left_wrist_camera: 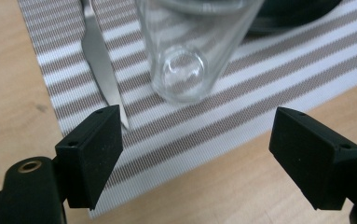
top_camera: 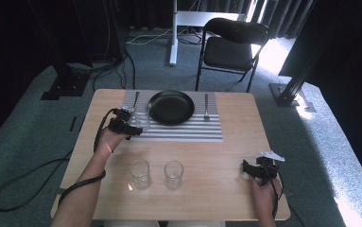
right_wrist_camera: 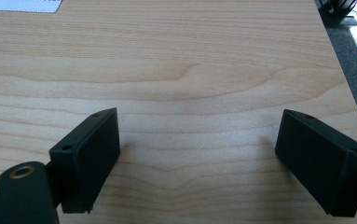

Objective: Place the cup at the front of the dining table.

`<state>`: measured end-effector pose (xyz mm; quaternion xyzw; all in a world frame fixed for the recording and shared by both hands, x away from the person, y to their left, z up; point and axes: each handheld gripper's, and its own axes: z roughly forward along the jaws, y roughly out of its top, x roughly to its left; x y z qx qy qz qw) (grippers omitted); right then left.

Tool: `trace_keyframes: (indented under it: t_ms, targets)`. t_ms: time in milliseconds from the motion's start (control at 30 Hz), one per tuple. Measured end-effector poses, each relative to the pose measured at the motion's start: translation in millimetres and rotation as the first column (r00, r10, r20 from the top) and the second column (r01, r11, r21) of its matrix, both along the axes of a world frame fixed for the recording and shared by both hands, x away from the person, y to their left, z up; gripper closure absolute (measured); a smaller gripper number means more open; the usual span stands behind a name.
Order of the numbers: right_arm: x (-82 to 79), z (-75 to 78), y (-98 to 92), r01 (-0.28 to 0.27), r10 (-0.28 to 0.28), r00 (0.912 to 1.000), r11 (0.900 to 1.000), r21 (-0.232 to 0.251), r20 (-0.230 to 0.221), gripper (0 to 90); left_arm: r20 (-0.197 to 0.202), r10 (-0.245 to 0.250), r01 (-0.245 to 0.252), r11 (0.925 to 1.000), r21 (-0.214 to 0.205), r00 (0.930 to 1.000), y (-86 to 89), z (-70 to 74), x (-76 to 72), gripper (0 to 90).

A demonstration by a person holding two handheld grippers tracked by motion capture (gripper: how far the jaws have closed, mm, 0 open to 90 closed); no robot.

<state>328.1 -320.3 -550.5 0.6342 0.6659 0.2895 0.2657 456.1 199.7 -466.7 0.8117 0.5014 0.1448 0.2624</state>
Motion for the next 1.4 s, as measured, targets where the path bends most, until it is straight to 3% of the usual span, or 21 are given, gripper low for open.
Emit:
trace_keyframes:
  t_ms: [267,333,733,1400]
  targets:
    - [0.0,0.0,0.0,0.0,0.0,1.0,1.0,0.0,0.0,13.2,0.008,0.003,-0.003,1.0,-0.006,1.0,8.8,-5.2,-13.5,17.9]
    - [0.0,0.0,0.0,0.0,0.0,1.0,1.0,0.0,0.0,13.2,0.002,-0.001,0.001,0.9999,0.014,1.0,10.5,-7.5,-16.8,17.9]
    - [0.0,0.0,0.0,0.0,0.0,1.0,1.0,0.0,0.0,13.2,-0.019,0.037,-0.037,0.999,-0.025,0.9991,30.1,-17.8,-33.2,17.9]
    - [0.0,0.0,0.0,0.0,0.0,1.0,1.0,0.0,0.0,13.2,0.049,0.065,-0.062,0.9957,-0.069,0.9967,50.4,-9.4,-62.6,18.0]
